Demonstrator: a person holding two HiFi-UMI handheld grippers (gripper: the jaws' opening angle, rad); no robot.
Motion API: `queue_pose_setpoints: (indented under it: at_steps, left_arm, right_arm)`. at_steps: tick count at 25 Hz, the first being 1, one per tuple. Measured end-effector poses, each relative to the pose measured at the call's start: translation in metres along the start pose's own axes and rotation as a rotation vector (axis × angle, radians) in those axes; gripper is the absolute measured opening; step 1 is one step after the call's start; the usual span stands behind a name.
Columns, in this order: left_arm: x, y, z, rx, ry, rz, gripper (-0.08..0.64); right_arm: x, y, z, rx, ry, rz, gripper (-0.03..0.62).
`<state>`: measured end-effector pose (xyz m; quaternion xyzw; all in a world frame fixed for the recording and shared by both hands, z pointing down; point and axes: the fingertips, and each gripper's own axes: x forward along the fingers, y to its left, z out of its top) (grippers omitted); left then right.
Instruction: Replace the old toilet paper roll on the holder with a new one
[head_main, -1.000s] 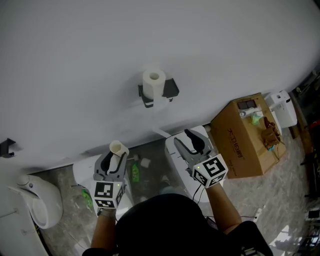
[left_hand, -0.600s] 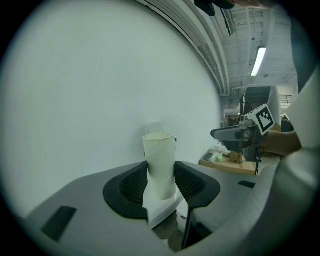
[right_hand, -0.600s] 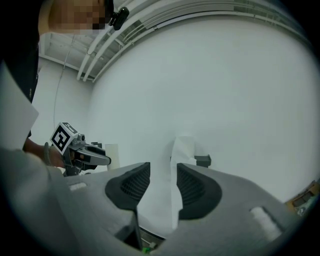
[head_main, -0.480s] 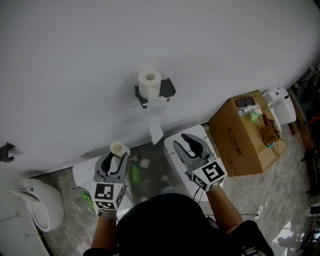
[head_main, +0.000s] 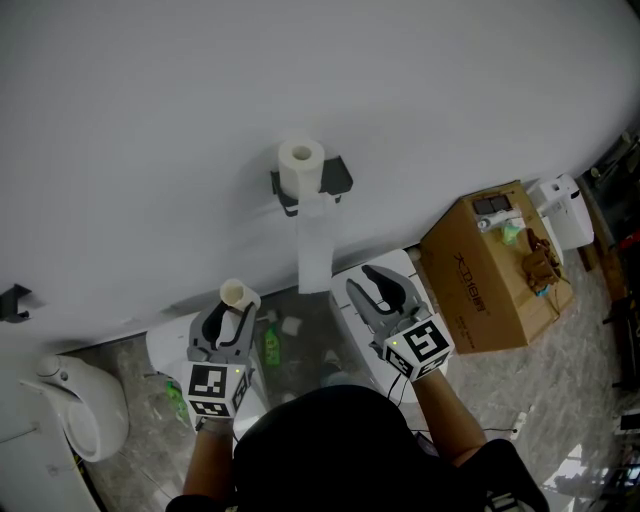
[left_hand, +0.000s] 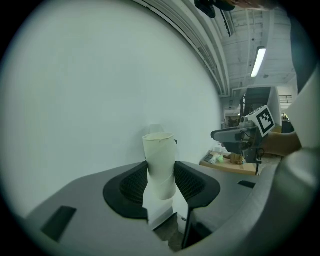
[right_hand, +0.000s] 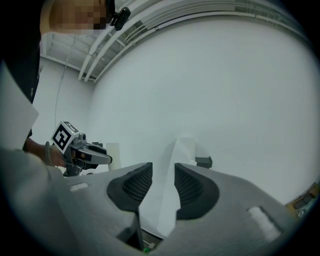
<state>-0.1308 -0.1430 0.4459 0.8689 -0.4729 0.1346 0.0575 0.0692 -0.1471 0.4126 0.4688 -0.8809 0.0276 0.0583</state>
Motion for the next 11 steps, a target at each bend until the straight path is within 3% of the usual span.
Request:
queue_pose_setpoints:
  at_steps: [11]
  left_arm:
    - [0.0025,0.0049,-0.0036,-0.004,0.004,0.007,0.183]
  right_arm:
    - [0.0013,-0.0035,-0.0017,-0.006,0.002,-0.012,0.133]
